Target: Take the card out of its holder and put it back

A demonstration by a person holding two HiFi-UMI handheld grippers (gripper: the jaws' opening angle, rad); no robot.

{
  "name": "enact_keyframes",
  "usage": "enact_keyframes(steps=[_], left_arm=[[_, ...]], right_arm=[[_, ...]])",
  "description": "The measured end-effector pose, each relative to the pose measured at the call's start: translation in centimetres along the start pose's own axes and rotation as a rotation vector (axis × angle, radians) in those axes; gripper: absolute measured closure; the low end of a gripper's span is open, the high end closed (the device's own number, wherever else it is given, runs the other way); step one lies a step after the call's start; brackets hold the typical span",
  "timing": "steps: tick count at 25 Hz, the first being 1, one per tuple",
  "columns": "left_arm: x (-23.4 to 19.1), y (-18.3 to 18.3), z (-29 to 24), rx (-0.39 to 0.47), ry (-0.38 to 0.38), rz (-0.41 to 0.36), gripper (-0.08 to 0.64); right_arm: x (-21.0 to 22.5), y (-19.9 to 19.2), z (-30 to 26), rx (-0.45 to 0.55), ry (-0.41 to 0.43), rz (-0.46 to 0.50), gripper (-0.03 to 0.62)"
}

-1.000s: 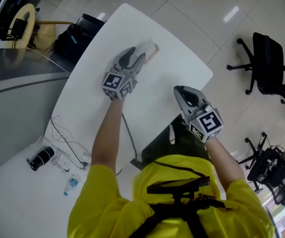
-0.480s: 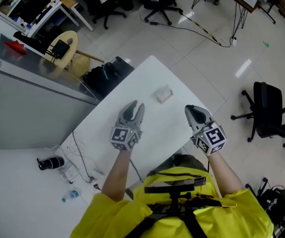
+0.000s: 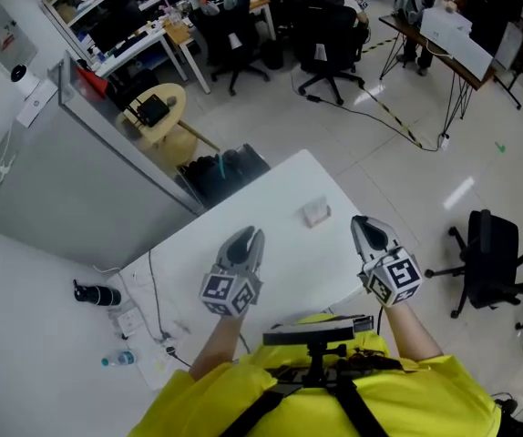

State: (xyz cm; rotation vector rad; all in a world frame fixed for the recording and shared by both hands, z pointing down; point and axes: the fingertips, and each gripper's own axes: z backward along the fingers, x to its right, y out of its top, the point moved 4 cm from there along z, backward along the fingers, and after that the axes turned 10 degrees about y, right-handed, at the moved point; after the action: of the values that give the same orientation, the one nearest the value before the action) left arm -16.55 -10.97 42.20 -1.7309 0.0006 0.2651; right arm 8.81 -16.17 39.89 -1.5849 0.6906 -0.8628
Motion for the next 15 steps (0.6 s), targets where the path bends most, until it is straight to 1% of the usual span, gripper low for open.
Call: enact_keyframes(steps=[2,3,4,6,9,15], left_arm=[[0.4,0.8,1.0,0.036,0.003,-0.014,0.48],[0.5,1.2,1.4,0.054,0.011,-0.025,0.503],[0.4,1.3,1.8,0.071,0.022,-0.034,0.555],[0.2,1.2,2.5,0.09,0.043,-0.041,0.555],[0.4,0.6,3.2,0.069,0.051,-0.03,0.555],[1.3,-1.1,3.5,0.038,0.01,-0.023,0.555]], right_arm=[[-0.4,0.5,-0.3,0.015,0.014,0.006,0.589],[-0.7,0.7,-0.6,0.02,0.024,0.011,0.591],[-1.0,0.8,-0.9,0.025,0.033,0.017,0.591],[-1.7,1.0,-1.5,0.031,0.047,0.027,0.591],[-2.9,0.7,-1.8,0.028,0.061,0.031,0.591],[-4.3,-0.5,-1.7,0.009,0.092,0.024,0.592]])
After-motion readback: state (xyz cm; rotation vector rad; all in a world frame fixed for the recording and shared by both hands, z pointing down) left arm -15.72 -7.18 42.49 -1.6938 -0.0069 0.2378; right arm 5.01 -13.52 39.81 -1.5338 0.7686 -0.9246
